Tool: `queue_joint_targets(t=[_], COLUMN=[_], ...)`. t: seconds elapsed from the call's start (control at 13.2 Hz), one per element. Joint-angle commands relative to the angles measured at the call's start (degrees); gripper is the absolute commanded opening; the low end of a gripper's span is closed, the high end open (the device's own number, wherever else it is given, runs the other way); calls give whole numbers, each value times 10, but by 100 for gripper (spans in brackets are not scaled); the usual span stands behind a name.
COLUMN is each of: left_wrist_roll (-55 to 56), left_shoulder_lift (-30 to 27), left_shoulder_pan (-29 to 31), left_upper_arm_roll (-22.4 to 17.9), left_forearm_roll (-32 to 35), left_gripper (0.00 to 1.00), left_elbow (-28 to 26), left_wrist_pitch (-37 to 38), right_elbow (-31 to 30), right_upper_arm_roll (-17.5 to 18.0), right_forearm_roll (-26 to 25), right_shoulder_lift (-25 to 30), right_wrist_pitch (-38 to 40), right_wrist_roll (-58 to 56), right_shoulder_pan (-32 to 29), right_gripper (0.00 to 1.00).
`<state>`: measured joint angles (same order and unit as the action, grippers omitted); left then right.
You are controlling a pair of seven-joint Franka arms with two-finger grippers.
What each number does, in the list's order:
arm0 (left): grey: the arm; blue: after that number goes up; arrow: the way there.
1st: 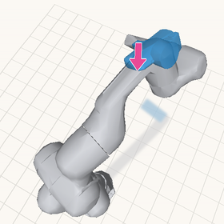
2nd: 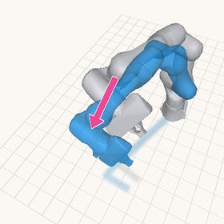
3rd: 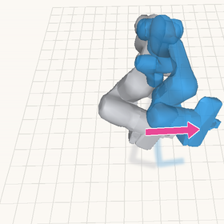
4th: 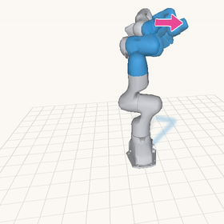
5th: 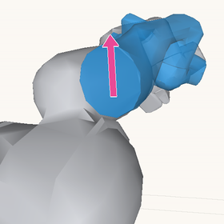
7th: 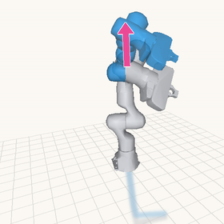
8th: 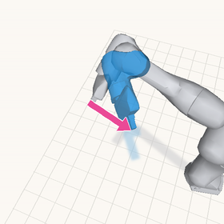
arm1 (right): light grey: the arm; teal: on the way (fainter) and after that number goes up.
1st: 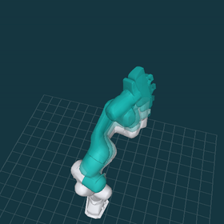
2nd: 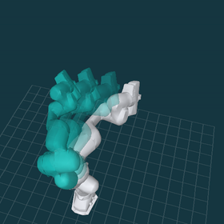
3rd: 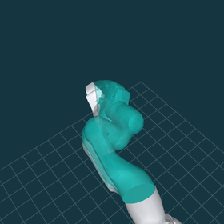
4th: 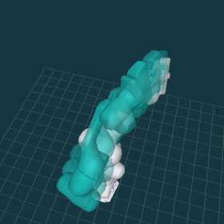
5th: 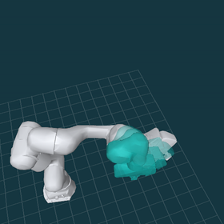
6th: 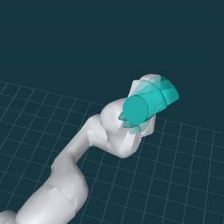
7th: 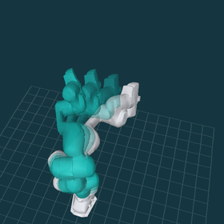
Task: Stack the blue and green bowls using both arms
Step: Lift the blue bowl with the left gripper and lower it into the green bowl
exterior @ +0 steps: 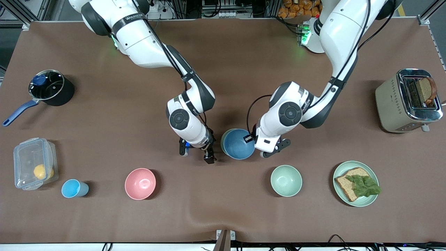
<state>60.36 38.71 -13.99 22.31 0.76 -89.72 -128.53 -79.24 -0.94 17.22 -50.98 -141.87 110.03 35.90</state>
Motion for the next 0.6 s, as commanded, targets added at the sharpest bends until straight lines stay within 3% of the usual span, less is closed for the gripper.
queue_joint_targets(t=[0.0,0.53], left_wrist_roll=[26,41], left_shoulder_lift=[15,30], left_shoulder_pan=[-9,-20], left_upper_arm_roll=[-3,-4], left_forearm_roll=[18,19], left_gripper=[0,0], left_elbow=[12,9], left_wrist_pitch=[-10,-10], right_elbow=[0,0], right_upper_arm_roll=[8,8], right_forearm_roll=[11,11], right_shoulder_lift=[-3,-4], right_wrist_pitch=[-9,-10], right_wrist_roll=[11,19], right_shoulder_pan=[-3,5], right_gripper=[100,100])
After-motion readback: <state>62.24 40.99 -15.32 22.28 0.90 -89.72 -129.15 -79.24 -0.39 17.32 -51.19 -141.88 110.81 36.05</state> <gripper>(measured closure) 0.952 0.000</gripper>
